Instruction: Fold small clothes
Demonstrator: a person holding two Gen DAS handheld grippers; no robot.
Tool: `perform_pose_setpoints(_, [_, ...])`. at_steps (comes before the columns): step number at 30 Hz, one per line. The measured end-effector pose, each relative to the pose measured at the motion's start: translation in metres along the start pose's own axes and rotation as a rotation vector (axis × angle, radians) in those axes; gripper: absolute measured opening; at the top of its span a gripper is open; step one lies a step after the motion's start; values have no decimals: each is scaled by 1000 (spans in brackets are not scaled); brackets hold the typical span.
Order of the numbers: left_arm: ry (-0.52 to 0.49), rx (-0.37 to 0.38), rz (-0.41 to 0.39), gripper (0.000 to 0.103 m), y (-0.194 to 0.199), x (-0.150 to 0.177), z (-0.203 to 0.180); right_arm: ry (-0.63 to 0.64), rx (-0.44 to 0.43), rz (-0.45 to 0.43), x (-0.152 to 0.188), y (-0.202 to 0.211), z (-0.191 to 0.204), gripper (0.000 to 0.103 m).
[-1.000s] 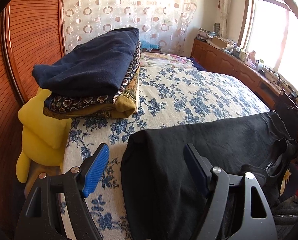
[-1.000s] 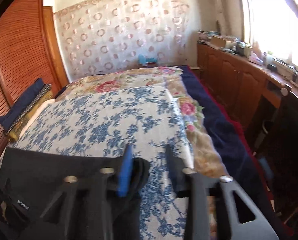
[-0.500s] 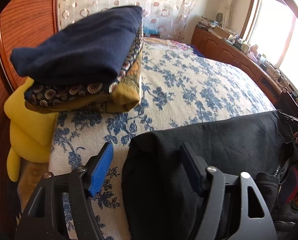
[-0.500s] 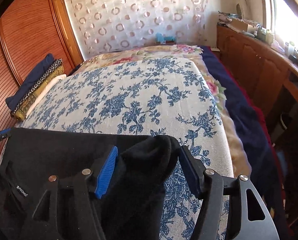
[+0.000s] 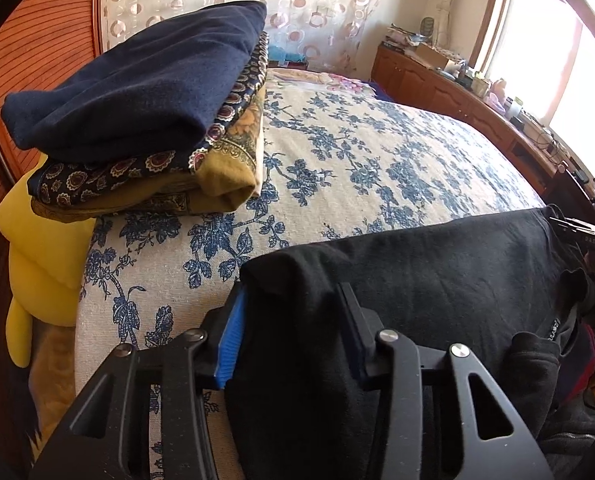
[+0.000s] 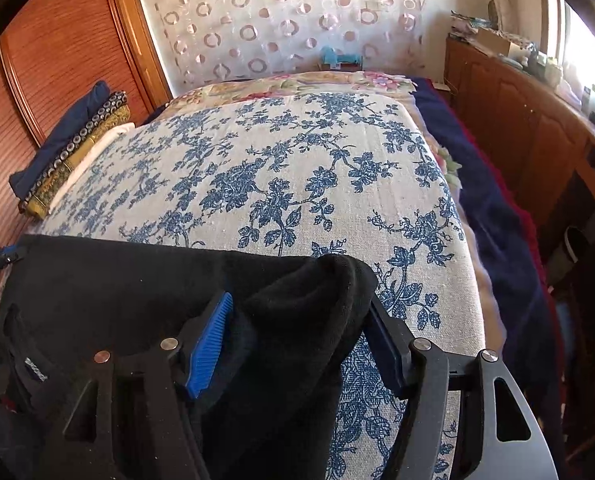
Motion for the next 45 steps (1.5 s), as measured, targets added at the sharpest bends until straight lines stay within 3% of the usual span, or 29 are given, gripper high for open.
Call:
perform_pose_setpoints(3, [10, 6, -1, 45, -1, -1, 1, -19, 41, 8, -1, -5, -3, 67])
perform_pose_setpoints(12, [17, -1, 9, 51, -6, -9, 4, 32, 28, 13, -4, -9, 7, 67])
perform_pose_setpoints(14, [8, -5, 10, 51, -8, -10, 3, 37, 12, 4, -2, -6, 9, 57])
perform_pose_setpoints(15, [-3, -8, 9, 50, -8, -10, 1, 41, -7, -3, -1, -5, 11, 40])
perform_pose_setpoints(16, [-10, -4, 7, 46, -9, -10, 0, 46, -40, -11, 0, -4, 15, 30])
perform_pose_setpoints(17, [-19, 25, 13, 25, -8, -8, -2, 48, -77, -15, 1, -3, 18, 21])
perform_pose_setpoints(18, [-11, 70, 26, 16, -6, -6, -4, 57, -87, -21, 2, -1, 22, 19])
perform_pose_setpoints(21, [-46, 47, -16, 12, 9, -2, -15, 64, -105, -75, 5, 15, 33, 17])
perform_pose_setpoints(27, [-48, 168, -175, 11, 93, -5, -42, 36, -111, -264, 6, 102, 36, 16])
perform_pose_setpoints(36, [-92, 311, -432, 11, 227, -4, -80, 67, -70, -478, 13, 239, 43, 16])
perform_pose_setpoints(45, [-73, 433, -565, 11, 286, -17, -90, 66, -42, -659, 32, 335, 41, 16])
Point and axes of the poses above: each gripper's, at about its wrist camera, not at the fingertips, and y roughly against the way its jaws point, z to its left, x to its underside, the point moved 2 cm from there along -y, roughly the way its jaws point, and after that the axes turned 14 degrees about y, right-handed, at the moved point
